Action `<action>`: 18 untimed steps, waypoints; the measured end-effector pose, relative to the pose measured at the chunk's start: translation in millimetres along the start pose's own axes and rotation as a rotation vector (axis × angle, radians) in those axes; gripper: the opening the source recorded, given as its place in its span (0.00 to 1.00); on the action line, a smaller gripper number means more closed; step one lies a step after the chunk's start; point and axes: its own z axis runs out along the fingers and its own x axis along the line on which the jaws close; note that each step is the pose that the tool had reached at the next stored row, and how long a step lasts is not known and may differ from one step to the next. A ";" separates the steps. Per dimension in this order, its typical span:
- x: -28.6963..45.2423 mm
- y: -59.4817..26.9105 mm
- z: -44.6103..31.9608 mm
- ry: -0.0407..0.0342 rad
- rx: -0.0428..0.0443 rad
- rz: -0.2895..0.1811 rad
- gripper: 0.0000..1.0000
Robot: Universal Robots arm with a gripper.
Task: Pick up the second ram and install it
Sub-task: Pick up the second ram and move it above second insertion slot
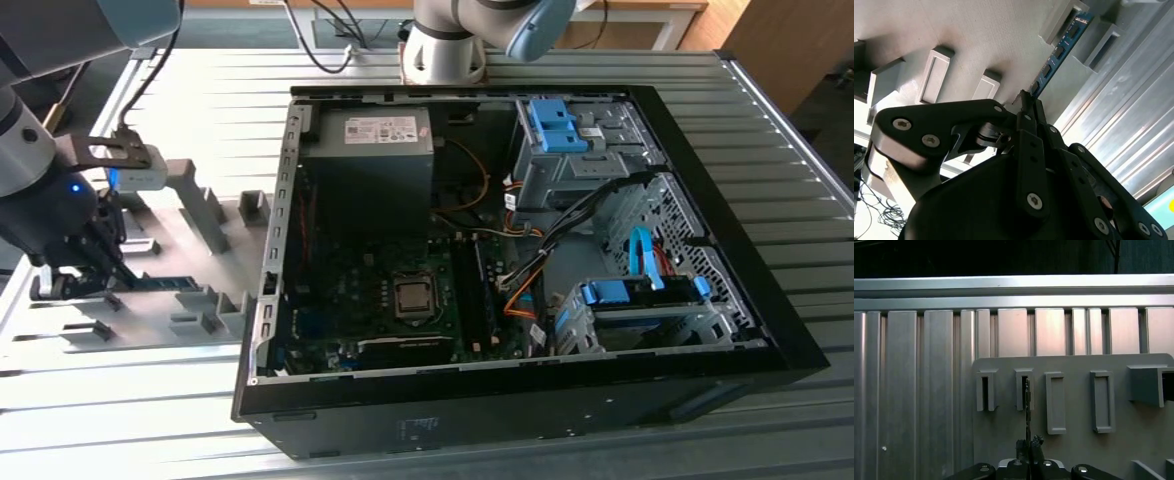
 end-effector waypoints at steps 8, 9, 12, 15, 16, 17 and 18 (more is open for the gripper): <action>0.0 0.0 -1.6 0.0000 0.0000 0.000 0.14; 0.0 0.1 -2.0 0.0002 -0.0001 0.000 0.14; 0.0 0.1 -3.4 0.0002 -0.0001 0.000 0.14; -0.1 0.1 -3.5 -0.0001 0.0002 0.000 0.14; -0.1 0.1 -3.6 -0.0001 0.0002 0.000 0.14; 0.0 0.1 -3.8 0.0001 0.0000 0.000 0.14; 0.0 0.1 -3.8 0.0001 0.0000 0.000 0.14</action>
